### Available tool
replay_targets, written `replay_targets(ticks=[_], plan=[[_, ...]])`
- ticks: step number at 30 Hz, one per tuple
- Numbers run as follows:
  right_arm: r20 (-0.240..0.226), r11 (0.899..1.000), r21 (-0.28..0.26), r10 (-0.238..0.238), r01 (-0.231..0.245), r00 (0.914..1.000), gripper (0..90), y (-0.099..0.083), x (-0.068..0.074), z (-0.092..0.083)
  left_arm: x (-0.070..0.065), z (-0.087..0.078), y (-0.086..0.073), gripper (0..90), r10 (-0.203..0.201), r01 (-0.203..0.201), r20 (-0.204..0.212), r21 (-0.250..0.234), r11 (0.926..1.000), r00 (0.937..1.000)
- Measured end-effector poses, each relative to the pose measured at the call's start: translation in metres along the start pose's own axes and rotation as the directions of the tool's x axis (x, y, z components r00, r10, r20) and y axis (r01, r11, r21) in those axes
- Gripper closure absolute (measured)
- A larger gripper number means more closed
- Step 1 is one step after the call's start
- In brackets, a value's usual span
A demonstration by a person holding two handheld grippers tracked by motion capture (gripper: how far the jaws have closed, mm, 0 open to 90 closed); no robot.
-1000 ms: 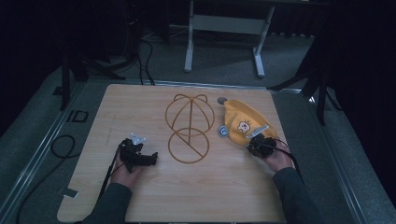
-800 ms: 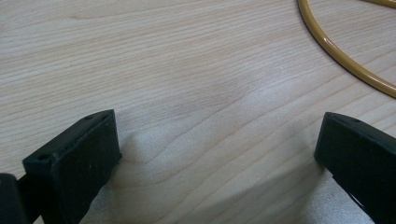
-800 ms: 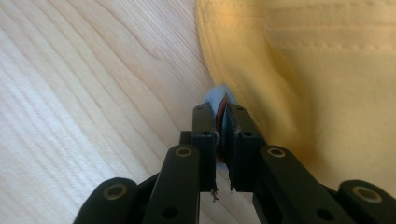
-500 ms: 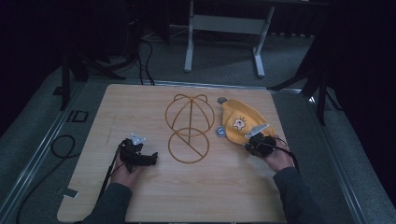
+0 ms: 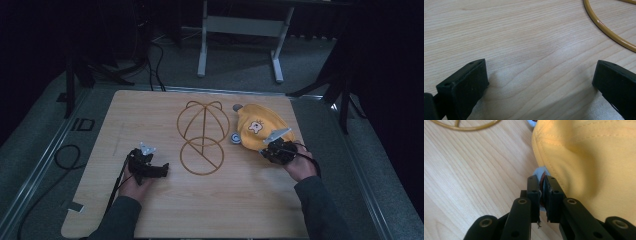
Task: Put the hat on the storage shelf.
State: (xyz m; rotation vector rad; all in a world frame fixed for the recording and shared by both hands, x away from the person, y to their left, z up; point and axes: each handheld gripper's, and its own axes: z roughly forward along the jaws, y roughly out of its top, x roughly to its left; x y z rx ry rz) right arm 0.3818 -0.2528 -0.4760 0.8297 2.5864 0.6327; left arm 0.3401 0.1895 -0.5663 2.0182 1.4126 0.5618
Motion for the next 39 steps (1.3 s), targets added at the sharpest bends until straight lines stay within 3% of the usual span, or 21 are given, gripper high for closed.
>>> replay_targets(ticks=[21,32,39], plan=[[0.022,0.992,-0.119,-0.036,0.038,0.9991,83.4,0.027,0.0,-0.062,0.0,0.0,0.0,0.1,-0.001,0.001,0.001,0.001,1.0,1.0],[0.026,0.983,-0.181,0.018,-0.013,0.9995,83.0,0.026,-0.012,-0.086,0.0,0.0,0.0,0.1,0.001,-0.001,0.001,0.003,1.0,1.0],[0.004,0.991,-0.131,0.035,-0.034,0.9994,78.4,0.019,-0.018,-0.085,0.0,0.0,0.0,0.1,0.002,-0.002,0.001,0.003,1.0,1.0]])
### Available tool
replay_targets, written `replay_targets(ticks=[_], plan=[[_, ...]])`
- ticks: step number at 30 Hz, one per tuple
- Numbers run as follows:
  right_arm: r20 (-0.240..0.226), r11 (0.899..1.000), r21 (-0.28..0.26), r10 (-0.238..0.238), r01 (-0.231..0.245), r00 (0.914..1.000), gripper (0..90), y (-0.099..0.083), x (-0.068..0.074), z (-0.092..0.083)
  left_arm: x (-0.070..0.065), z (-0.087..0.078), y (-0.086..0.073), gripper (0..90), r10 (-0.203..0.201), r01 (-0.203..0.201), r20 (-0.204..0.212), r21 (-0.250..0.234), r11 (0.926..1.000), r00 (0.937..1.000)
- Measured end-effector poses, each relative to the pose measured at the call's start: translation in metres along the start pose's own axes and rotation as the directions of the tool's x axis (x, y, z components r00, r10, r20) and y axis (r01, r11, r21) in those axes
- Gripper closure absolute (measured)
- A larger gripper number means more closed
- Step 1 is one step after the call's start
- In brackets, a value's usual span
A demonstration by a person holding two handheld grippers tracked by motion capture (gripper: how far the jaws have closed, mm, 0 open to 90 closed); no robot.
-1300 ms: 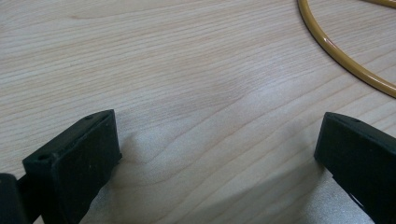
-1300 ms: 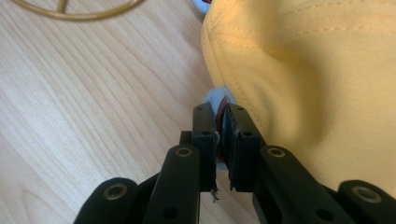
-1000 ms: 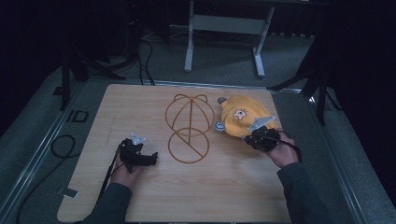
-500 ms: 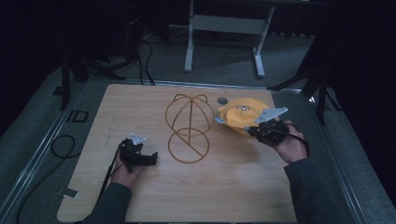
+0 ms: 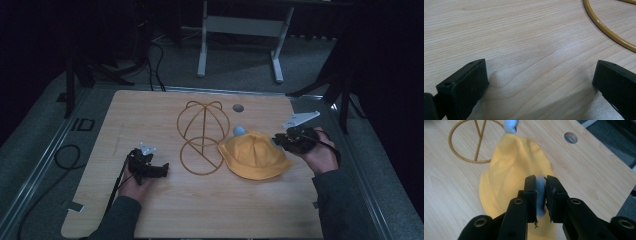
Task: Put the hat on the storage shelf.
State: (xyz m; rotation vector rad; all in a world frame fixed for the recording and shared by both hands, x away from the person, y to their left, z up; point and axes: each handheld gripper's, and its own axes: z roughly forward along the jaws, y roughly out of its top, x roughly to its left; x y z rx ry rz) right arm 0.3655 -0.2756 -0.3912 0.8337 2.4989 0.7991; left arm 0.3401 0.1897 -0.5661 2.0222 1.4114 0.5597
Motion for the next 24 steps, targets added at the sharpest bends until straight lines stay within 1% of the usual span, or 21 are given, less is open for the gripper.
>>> replay_targets(ticks=[1,3,12,16,24], plan=[[-0.008,1.0,0.002,0.002,-0.002,1.0,77.2,0.0,0.0,0.0,0.0,0.0,0.0,0.1,0.0,0.0,-0.001,0.0,1.0,1.0],[-0.015,1.0,0.013,-0.008,0.009,0.9999,75.8,0.001,0.0,0.001,0.0,0.0,0.0,0.1,0.002,-0.002,0.0,0.002,1.0,1.0],[-0.038,0.997,0.06,-0.037,0.039,0.9986,73.6,0.007,0.004,0.011,0.0,0.0,0.0,0.1,-0.002,0.002,-0.001,-0.003,1.0,1.0],[-0.038,0.994,0.098,-0.049,0.052,0.9981,72.6,0.01,0.005,0.016,0.0,0.0,0.0,0.1,-0.002,0.002,-0.001,-0.003,1.0,1.0],[-0.05,0.987,0.138,-0.075,0.081,0.9959,70.0,0.018,0.007,0.022,0.0,0.0,0.0,0.1,0.0,0.0,-0.002,-0.003,1.0,1.0]])
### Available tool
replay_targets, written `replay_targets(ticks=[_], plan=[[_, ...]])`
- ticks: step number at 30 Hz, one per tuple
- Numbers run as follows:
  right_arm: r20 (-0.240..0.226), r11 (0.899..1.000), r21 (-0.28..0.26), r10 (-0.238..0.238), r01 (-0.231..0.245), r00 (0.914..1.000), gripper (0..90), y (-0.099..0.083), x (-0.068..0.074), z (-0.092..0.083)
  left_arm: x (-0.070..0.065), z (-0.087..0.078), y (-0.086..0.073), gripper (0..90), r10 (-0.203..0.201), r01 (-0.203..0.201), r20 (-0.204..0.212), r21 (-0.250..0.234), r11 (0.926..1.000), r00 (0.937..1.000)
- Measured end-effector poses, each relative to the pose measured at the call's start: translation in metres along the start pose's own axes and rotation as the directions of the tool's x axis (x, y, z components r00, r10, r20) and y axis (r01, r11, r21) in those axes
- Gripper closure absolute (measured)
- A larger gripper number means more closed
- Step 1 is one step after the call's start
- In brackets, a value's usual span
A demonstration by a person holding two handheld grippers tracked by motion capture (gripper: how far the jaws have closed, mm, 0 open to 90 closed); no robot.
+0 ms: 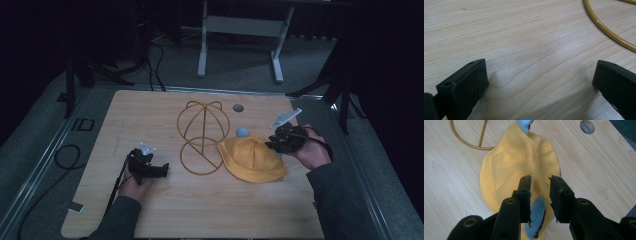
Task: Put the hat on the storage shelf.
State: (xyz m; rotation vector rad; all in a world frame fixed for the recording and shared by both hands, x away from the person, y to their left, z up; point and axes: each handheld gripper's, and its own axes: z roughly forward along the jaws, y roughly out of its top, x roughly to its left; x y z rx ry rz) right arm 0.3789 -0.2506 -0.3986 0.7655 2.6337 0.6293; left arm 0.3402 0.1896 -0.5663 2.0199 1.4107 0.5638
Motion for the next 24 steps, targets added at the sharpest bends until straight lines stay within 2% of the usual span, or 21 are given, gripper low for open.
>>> replay_targets(ticks=[11,24], plan=[[-0.017,0.998,0.051,-0.036,0.037,0.9992,66.6,0.012,0.002,0.007,0.0,0.0,0.0,0.1,0.0,0.0,0.0,0.0,1.0,1.0],[-0.037,0.992,0.114,-0.053,0.057,0.9979,63.7,0.023,0.0,0.017,0.0,0.0,0.0,0.1,0.0,0.0,0.0,0.0,1.0,1.0]])
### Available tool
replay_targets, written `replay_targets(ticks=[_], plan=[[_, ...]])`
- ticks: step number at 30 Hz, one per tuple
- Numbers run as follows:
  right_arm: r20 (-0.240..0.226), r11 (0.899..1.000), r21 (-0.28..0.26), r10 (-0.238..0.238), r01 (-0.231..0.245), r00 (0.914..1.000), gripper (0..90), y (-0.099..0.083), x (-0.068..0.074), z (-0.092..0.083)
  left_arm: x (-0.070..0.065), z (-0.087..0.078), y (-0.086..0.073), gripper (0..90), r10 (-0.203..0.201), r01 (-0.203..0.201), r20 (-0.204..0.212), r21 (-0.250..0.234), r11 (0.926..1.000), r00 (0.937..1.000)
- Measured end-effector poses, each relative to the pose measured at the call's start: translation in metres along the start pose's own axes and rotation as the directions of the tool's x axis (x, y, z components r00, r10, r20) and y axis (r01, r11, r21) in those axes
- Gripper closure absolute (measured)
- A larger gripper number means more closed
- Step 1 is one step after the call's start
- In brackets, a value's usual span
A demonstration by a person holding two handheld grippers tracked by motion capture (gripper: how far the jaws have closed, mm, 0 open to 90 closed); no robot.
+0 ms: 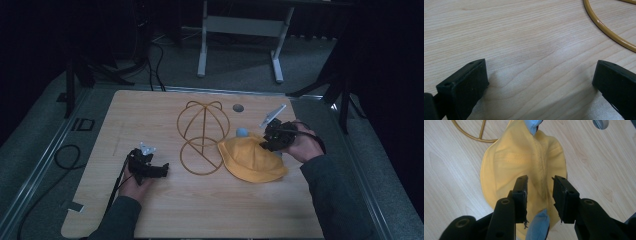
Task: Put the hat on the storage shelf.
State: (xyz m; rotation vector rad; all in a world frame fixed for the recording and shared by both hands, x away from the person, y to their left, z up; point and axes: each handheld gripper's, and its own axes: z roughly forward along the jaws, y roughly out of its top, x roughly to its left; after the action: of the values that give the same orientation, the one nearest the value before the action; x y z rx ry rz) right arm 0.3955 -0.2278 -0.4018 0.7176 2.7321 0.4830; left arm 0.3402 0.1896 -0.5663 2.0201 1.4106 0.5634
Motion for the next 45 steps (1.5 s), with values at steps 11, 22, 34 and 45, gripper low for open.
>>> replay_targets(ticks=[11,22,34,45], plan=[[-0.02,0.997,0.062,-0.033,0.035,0.9993,60.7,0.016,0.002,0.008,0.0,0.0,0.0,0.1,0.0,0.0,0.0,0.0,1.0,1.0],[-0.039,0.993,0.111,-0.042,0.046,0.9984,59.8,0.025,0.001,0.023,0.0,0.0,0.0,0.1,0.0,0.0,0.0,0.0,1.0,1.0],[-0.063,0.984,0.179,-0.008,0.019,0.998,55.8,0.029,-0.005,0.041,0.0,0.0,0.0,0.1,-0.002,0.002,0.001,0.0,1.0,1.0],[-0.084,0.977,0.214,0.007,0.012,0.9964,75.8,0.031,-0.012,0.046,0.0,0.0,0.0,0.1,0.002,-0.002,0.0,0.001,1.0,1.0]])
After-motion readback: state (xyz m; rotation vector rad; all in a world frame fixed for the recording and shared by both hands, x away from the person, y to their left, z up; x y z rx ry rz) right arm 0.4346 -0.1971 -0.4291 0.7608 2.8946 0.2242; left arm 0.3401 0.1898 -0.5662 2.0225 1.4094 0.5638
